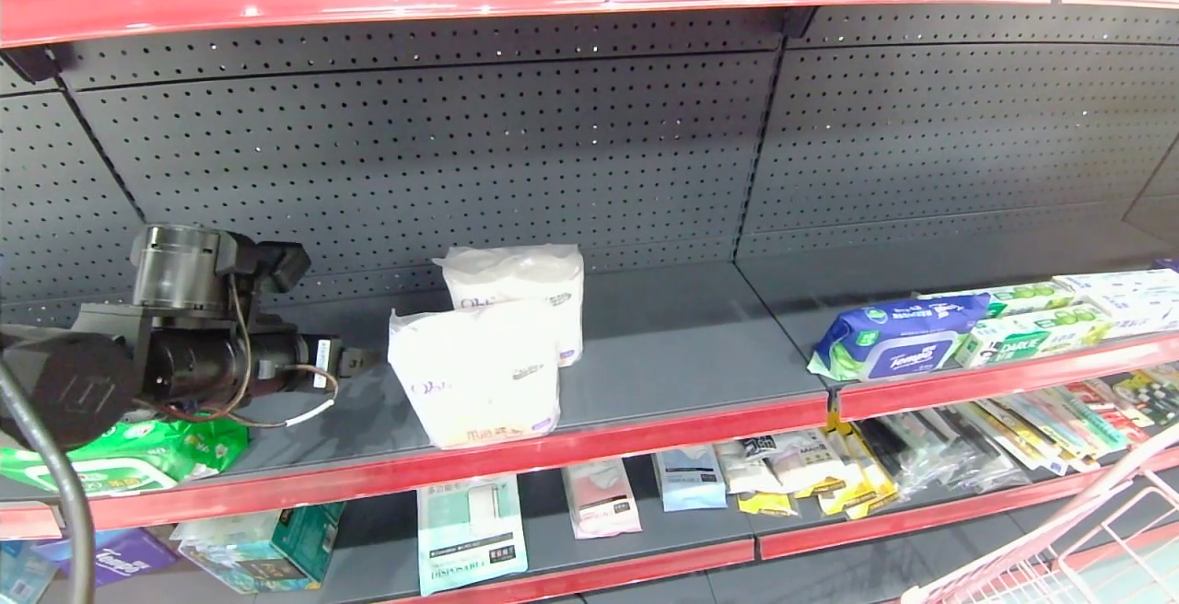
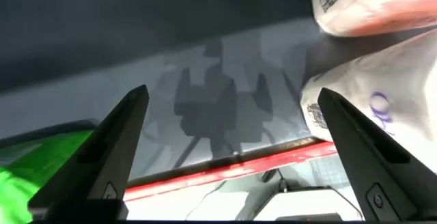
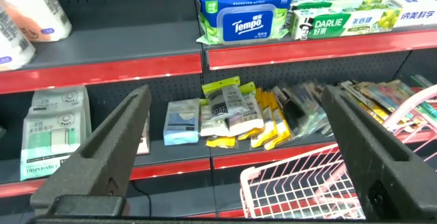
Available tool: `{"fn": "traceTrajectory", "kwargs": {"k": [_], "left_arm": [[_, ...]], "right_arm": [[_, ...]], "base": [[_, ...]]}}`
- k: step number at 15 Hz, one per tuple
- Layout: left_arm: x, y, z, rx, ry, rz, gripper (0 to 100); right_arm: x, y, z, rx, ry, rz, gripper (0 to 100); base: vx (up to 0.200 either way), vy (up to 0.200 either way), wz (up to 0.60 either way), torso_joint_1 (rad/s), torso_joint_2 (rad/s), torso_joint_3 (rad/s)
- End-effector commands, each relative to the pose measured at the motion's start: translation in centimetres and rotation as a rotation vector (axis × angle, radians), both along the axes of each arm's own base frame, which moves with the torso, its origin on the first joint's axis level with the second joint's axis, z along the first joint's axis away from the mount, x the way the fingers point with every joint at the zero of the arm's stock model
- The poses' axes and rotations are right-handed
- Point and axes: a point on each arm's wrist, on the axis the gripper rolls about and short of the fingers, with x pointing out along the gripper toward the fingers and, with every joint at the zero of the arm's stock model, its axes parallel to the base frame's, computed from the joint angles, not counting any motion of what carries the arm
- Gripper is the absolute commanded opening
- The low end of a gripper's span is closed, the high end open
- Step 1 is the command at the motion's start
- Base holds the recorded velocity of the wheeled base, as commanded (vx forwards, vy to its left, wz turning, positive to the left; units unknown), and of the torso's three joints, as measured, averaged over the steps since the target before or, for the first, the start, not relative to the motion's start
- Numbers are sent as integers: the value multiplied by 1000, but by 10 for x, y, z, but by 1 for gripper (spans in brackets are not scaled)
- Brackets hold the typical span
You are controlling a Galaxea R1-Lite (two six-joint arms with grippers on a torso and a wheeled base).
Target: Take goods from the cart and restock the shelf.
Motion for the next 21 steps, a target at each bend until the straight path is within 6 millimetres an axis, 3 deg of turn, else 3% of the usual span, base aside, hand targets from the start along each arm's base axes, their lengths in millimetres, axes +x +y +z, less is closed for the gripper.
{"fn": "traceTrajectory", "kwargs": {"k": [1,21], "left_arm": [[10,-1,-12,4,38,1,100],[36,-3,-63,13,116,2,100]], "right_arm": [[0,0,0,-1,1,0,100],[0,0,0,-1,1,0,100]], "base": [[0,0,0,0,0,0],[0,0,0,0,0,0]]}}
